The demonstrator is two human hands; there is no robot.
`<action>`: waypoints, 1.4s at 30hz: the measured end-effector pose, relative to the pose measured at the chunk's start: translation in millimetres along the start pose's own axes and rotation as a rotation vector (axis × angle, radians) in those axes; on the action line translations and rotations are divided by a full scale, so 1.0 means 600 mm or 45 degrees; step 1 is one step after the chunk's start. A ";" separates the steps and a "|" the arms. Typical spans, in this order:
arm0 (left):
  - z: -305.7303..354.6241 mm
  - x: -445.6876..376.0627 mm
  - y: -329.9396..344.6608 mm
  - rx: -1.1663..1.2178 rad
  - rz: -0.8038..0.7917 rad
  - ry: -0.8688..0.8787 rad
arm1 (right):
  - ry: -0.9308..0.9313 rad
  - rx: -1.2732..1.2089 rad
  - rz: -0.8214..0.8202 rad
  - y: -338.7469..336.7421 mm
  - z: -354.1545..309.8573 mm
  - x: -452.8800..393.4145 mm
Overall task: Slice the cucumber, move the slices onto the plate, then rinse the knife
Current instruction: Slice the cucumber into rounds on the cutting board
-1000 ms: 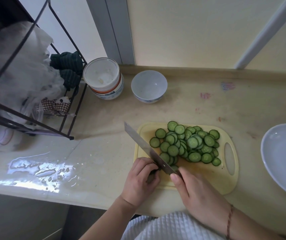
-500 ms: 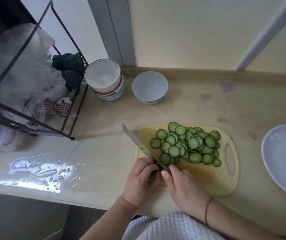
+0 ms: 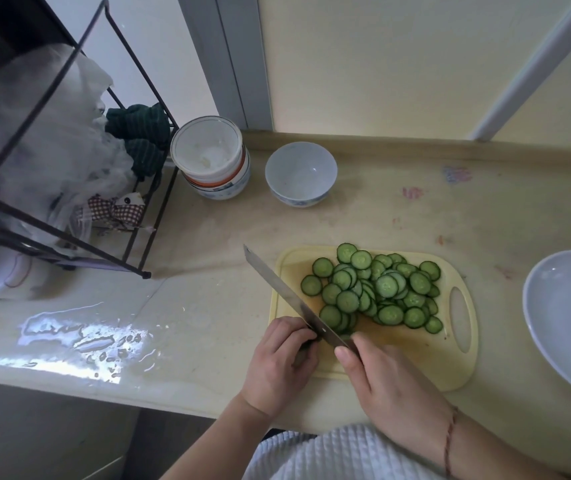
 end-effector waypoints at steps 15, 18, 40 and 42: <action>0.000 0.002 -0.001 -0.018 -0.032 0.023 | 0.034 0.088 -0.023 0.028 0.010 -0.028; -0.005 0.003 -0.005 -0.025 -0.021 -0.018 | 0.042 0.058 -0.025 0.028 0.019 -0.043; -0.010 0.012 -0.005 -0.045 -0.026 -0.012 | 0.013 -0.001 -0.029 0.011 -0.001 0.004; -0.008 0.011 -0.005 -0.038 -0.020 -0.014 | 0.009 0.033 -0.015 0.020 -0.002 -0.010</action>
Point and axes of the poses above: each hand's wrist, its own x-axis away from the middle knuckle, its own y-axis out of the palm, z = x × y, the point moved 4 cm from there along -x, towards the middle knuckle, and after that the axes turned 8 degrees about -x, right-handed, at the moved point
